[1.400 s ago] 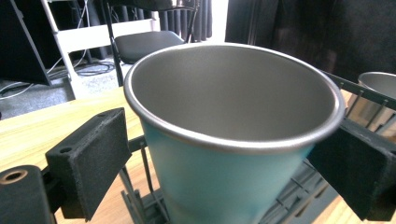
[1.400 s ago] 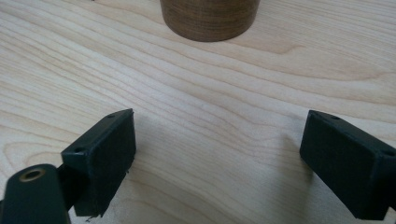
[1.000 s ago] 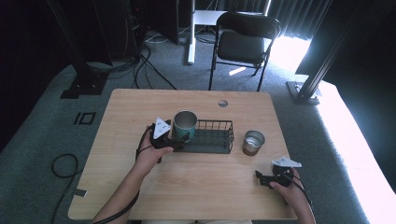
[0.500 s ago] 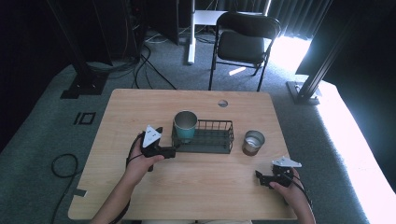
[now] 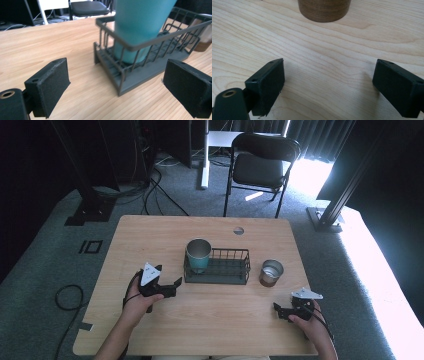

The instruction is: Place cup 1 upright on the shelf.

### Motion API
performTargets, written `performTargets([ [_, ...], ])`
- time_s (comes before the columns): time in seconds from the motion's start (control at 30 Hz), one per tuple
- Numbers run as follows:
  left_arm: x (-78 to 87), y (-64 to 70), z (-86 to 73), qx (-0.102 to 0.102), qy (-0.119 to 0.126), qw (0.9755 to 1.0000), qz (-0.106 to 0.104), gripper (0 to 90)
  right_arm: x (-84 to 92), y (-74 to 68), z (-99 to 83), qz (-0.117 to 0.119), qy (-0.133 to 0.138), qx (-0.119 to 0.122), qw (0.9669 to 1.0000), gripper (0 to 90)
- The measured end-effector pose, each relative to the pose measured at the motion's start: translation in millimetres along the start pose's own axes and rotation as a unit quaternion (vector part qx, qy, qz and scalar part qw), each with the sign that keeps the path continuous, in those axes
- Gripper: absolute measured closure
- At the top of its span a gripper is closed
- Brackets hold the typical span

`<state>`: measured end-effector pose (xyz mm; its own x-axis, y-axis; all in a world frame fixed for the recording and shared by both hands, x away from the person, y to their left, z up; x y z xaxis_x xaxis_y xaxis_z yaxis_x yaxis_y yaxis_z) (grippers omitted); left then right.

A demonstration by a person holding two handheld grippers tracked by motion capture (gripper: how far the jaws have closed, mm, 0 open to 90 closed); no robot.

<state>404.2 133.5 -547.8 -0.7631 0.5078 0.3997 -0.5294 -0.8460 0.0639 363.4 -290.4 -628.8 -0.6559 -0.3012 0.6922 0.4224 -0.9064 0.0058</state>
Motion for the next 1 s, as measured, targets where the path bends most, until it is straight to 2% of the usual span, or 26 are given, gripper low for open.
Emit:
performTargets([
  [0.27,14.8,-20.7,-19.3,0.02,-0.009,0.9996,0.018,7.3,0.0,0.0,0.0,0.0,0.0,0.0,1.0,10.2],
  [0.5,28.9,-40.5,-36.0,0.033,-0.029,0.9976,0.053,7.3,0.0,0.0,0.0,0.0,0.0,0.0,1.0,10.2],
  [0.83,47.7,-67.7,-60.3,0.051,-0.066,0.9917,0.098,7.3,0.0,0.1,0.0,0.0,0.0,0.001,1.0,10.2],
  [1.0,57.4,-81.6,-74.0,0.059,-0.091,0.9867,0.121,7.3,0.0,0.1,0.1,0.0,0.001,0.001,1.0,10.2],
])
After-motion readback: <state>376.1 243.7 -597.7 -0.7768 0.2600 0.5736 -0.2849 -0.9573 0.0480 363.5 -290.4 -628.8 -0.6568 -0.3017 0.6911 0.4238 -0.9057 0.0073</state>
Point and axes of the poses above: each handheld gripper's, and its own axes: x roughly backward along the jaws, z roughly out of its top, y roughly to its right, the point moved 10 cm from there along -x, roughly forward along the jaws, and after that the axes turned 1 degree about x, right-handed, at the moved point
